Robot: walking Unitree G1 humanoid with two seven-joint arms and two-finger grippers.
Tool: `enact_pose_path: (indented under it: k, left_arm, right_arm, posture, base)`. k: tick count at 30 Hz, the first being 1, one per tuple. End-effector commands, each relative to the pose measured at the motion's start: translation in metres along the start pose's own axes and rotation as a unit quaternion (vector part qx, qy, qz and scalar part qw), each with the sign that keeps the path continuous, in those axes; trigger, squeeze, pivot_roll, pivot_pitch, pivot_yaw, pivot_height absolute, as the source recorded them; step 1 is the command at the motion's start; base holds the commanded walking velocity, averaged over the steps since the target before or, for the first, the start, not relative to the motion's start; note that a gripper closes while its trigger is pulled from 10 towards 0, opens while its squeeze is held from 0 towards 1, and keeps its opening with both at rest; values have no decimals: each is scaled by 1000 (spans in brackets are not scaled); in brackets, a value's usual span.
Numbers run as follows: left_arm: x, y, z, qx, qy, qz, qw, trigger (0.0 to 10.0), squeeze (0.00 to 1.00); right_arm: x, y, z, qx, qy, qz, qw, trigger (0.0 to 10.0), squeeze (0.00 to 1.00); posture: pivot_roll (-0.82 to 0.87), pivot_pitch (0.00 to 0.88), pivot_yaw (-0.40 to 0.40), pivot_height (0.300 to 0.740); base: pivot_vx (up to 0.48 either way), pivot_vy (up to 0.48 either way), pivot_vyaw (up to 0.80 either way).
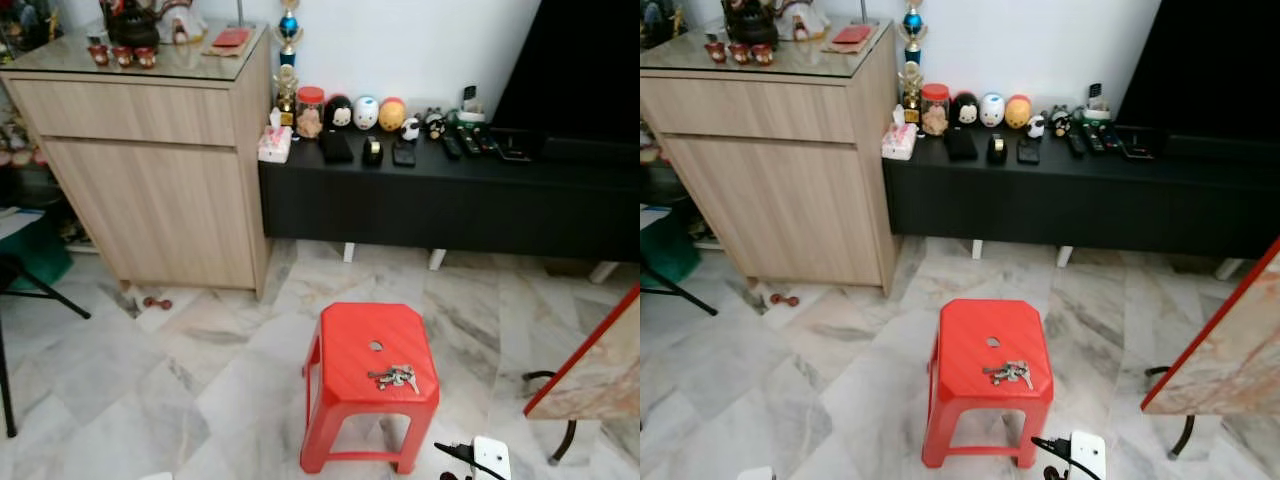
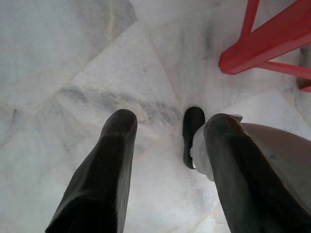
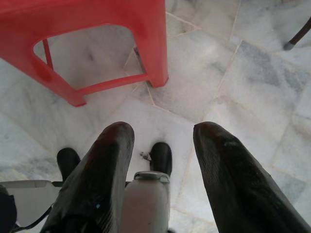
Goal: Hang keys on a hook
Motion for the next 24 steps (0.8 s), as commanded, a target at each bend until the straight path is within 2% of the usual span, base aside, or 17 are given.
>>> enact_pose_path:
  k: [1,8,12,15,17,24]
  left_arm:
    - [-6,1,4,-8,-7,-9,1000,10000,0]
    - [-6,1,4,-8,-14,-8,1000,10000,0]
    - [-6,1,4,-8,-13,-7,1000,10000,0]
    - [-6,1,3,-8,-13,-7,1000,10000,0]
    - [-6,1,3,-9,-13,-7,1000,10000,0]
    - [-7,1,3,-10,-17,-8,1000,10000,0]
  right_arm:
    - [6,0,2,-3,3,8,1000,10000,0]
    - [7,0,1,1,0,12,1000,10000,0]
    - [6,0,0,3,16,11,1000,10000,0]
    - [5,0,-1,3,14,12,1000,10000,0]
    - [0,0,-4,5,-1,9,1000,10000,0]
    - [-3,0,-7,10,5,6,1000,10000,0]
  posture:
    - [188,0,-54,740]
    - [190,0,-55,740]
    - [190,0,-52,740]
    - [188,0,-49,740]
    - [186,0,-48,740]
    - [182,0,-45,740]
  base:
    - [0,0,0]
    - [0,0,0]
    - [0,0,0]
    - [0,0,800]
    - [0,0,0]
    - [105,0,0]
Point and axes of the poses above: a point about 5 cm out from each wrist's last joint towards the gripper, its own y axis pointing back from the gripper into the wrist, its own x axis along the axis of the wrist's last joint, z = x × y, the point moved 6 cm from there along -y, pointing out of the wrist towards the gripper, and after that the axes turned 4 degrees about -y, right-handed, at the moved point
